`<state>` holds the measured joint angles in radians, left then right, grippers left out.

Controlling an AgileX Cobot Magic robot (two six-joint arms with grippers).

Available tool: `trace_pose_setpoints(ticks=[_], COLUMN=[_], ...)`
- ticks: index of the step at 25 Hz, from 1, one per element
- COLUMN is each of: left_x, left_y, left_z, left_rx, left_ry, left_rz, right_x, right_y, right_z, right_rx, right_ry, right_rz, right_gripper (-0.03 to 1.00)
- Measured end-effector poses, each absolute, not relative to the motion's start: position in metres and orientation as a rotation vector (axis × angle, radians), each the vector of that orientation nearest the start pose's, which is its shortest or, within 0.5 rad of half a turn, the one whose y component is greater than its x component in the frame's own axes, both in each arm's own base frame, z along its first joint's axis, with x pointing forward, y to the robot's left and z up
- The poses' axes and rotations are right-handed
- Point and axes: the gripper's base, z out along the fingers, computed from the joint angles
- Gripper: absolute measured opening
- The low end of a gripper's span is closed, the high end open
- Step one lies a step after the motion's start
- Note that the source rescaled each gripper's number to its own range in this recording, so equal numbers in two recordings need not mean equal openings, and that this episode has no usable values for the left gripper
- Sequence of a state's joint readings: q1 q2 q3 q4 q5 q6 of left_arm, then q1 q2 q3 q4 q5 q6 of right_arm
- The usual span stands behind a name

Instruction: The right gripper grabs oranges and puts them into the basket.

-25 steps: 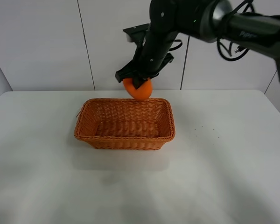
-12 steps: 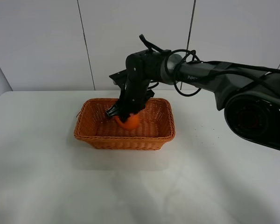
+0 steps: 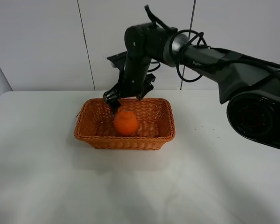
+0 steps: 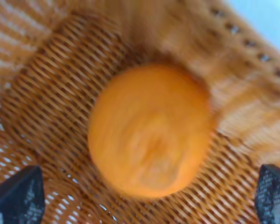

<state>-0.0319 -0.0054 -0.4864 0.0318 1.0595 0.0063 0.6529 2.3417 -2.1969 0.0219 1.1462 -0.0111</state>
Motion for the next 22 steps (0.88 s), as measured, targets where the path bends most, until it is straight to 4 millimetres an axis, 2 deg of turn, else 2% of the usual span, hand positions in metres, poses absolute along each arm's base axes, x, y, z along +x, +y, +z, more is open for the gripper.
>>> trace_pose_setpoints(ticks=[4,6,11,12,14,18,22], left_x=[-0.004,-0.004,-0.004,-0.004,-0.004,-0.004,-0.004], left_y=[0.003,0.003,0.003,0.003,0.003,0.003,0.003], left_z=[0.274,0.274,0.274,0.274,0.274,0.274,0.274], left_rx=[0.038,0.038,0.038,0.038,0.038,0.038,0.038], left_ry=[2.051,2.051,2.051,2.051,2.051,2.051,2.051], left_rz=[0.022,0.022,0.022,0.022,0.022,0.022,0.022], right_x=[0.41,0.414,0.438,0.451,0.467,0.49,0.503], right_y=[0.304,0.294,0.254,0.231,0.197,0.13,0.063], right_z=[0.271,0.284,0.283,0.282,0.282,0.282,0.282], right_rx=[-0.847,-0.811,-0.7,-0.632,-0.537,-0.354,-0.179], right_ry=[2.545,2.525,2.568,2.585,2.603,2.631,2.646], right_rz=[0.225,0.222,0.179,0.161,0.129,0.083,0.03], right_gripper=[1.0,1.0,1.0,1.0,1.0,1.0,1.0])
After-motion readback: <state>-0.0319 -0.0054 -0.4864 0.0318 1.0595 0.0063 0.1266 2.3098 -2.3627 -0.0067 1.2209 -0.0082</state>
